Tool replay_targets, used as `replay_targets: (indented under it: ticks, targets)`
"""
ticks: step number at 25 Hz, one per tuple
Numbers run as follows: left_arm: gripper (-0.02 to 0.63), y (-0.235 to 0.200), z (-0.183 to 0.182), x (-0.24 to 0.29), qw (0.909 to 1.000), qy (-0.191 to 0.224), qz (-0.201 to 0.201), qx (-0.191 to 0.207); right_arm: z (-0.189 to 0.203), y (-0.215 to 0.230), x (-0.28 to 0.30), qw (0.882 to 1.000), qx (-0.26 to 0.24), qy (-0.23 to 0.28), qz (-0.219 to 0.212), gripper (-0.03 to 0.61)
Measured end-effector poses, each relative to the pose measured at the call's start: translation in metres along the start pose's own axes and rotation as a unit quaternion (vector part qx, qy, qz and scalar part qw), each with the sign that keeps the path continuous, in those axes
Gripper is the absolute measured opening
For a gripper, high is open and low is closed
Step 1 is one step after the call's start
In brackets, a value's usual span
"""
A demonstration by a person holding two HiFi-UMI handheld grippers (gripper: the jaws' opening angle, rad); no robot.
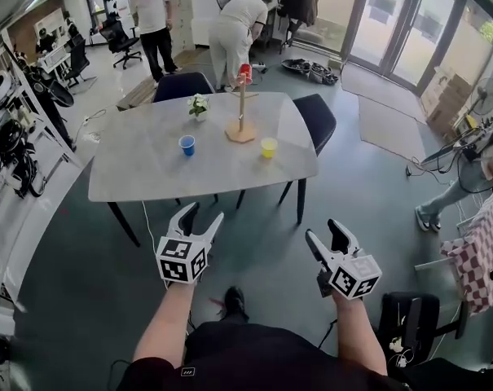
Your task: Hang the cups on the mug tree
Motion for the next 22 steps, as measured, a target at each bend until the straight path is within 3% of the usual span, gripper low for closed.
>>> replay_targets:
  ticks: [11, 22]
  targets:
    - [0.270, -0.100, -0.033, 0.066, 1.0000, -0.003, 0.008, -0.005, -0.038, 0.002, 0.139, 0.999, -0.038, -0.012, -0.021, 0.282]
    - [0.261, -0.132, -0.036, 0.138, 0.9993, -0.036, 0.007, -0.005, -0.030, 0.041, 0.224, 0.998, -0.008, -0.027, -0.047, 0.282]
Point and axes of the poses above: the fingertips, and each gripper's own axes: x forward along the fingers, y to its right, z out of its underside, the point moved 5 cm from there along -x, backward along the fingers, and after that the axes turned 4 degrees about -x, right-handed, at the moved point
